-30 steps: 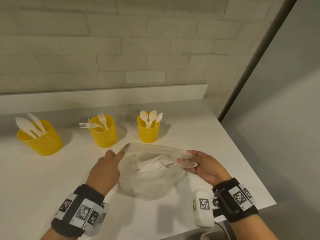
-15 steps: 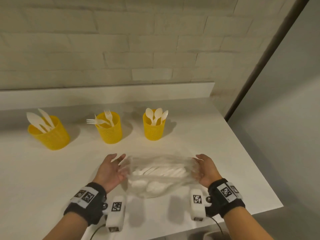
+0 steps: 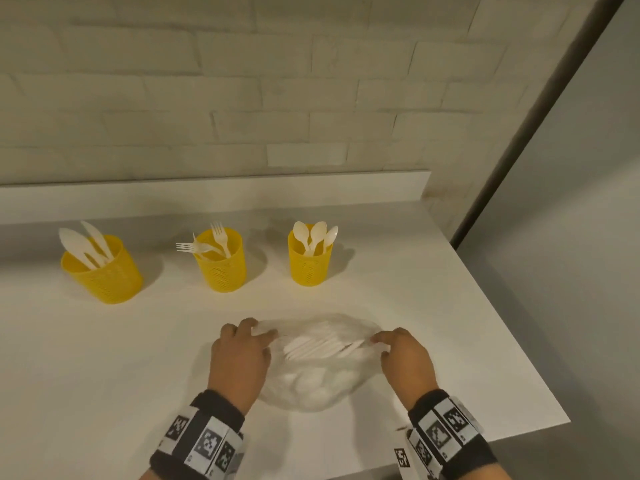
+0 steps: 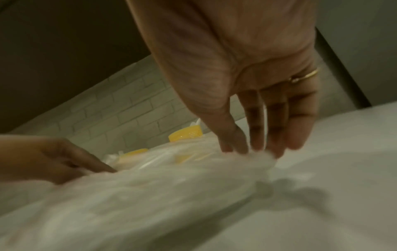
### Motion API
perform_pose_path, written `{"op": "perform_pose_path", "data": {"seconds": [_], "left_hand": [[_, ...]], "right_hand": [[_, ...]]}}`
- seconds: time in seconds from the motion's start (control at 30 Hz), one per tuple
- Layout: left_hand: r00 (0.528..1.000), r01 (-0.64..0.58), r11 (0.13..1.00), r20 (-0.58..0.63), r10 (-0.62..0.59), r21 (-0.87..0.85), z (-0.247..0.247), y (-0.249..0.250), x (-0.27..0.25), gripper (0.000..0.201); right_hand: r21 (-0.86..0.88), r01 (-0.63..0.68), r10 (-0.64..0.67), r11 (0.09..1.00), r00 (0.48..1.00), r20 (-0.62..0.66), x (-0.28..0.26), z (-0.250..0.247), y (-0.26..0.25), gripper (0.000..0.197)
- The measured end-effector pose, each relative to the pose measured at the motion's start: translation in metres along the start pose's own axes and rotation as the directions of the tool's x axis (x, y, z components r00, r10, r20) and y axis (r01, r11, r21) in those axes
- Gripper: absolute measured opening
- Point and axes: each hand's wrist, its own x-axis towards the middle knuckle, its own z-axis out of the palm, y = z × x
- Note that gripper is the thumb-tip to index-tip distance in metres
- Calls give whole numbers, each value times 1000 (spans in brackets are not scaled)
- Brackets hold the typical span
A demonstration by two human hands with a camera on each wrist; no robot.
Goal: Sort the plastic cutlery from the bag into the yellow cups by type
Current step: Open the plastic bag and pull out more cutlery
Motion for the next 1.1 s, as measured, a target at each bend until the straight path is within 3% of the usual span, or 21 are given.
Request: {"op": "perform_pose_path", "data": {"seconds": [0.07, 0.13, 0.2, 0.27, 0.37, 0.43, 0.47, 0.5, 0.53, 0.6, 0.63, 0.67, 0.73, 0.77, 0.83, 0.87, 0.9, 0.97, 1.0, 1.03, 1.1], "left_hand": [[996, 74, 997, 56, -74, 5, -7, -3, 3, 61], [986, 89, 995, 147, -80, -52, -9, -8, 6, 77], [959, 137, 957, 278, -63, -256, -17, -6, 10, 85], [956, 189, 883, 286, -66, -428, -21, -1, 13, 85], [947, 310, 672, 281, -155, -673, -15, 2, 15, 76], [922, 385, 422, 317, -224, -821, -10, -3, 13, 74], [905, 409, 245, 356, -235, -879, -7, -7, 12, 72], [887, 425, 58, 402, -228, -903, -5, -10, 11, 71], [870, 433, -111, 447, -209, -895, -4, -14, 11, 69], [853, 426, -325, 495, -167, -844, -1, -18, 12, 69], [852, 413, -388, 500, -155, -824, 1, -19, 13, 72], [852, 407, -427, 504, -140, -807, 3, -17, 13, 73], [847, 432, -397, 515, -128, -810, 7, -12, 12, 72], [847, 459, -308, 515, -132, -833, 8, -9, 12, 74], [858, 494, -53, 496, -130, -868, 12, -6, 13, 85], [870, 488, 68, 478, -122, -870, 12, -6, 14, 89], [880, 475, 167, 461, -113, -864, 11, -6, 14, 91], [901, 432, 298, 421, -104, -851, 6, -6, 15, 89], [910, 410, 341, 401, -101, -846, 2, -5, 15, 88], [918, 392, 369, 385, -96, -843, -1, -5, 15, 87], [923, 379, 404, 373, -96, -832, -3, -5, 14, 85]], "right_hand": [[57, -48, 48, 997, 999, 0, 10, -2, 1, 45], [237, -127, 118, 963, 992, 49, 21, -2, 1, 38], [442, -294, 223, 848, 953, 206, 28, -2, -6, 34], [448, -338, 242, 828, 935, 258, 31, -1, -15, 31], [365, -248, 222, 897, 968, 114, 31, 3, -21, 12], [411, -277, 266, 869, 960, 84, 30, 1, -19, 23], [550, -323, 312, 770, 943, 117, 32, -2, -16, 27], [718, -372, 341, 588, 919, 196, 32, -7, -15, 30], [839, -422, 334, 342, 890, 311, 32, -10, -13, 33], [863, -504, 302, 0, 823, 481, 28, -15, -12, 38], [847, -528, 316, -63, 795, 519, 26, -15, -14, 38], [844, -532, 349, -62, 781, 518, 24, -12, -17, 37], [845, -526, 438, 95, 785, 439, 25, -3, -22, 35], [797, -510, 450, 323, 824, 344, 25, 2, -25, 32], [651, -380, 338, 657, 920, 197, 23, 12, -27, 21], [633, -248, 278, 733, 959, 54, 21, 16, -25, 16], [634, -116, 209, 765, 975, -73, 16, 16, -25, 15], [553, 102, 95, 827, 944, -317, 10, 13, -28, 15], [444, 224, -48, 867, 926, -373, 5, 8, -34, 14], [363, 362, -228, 859, 904, -361, 2, 2, -42, 16], [245, 561, -554, 790, 826, -102, 2, -2, -60, 33]]}}
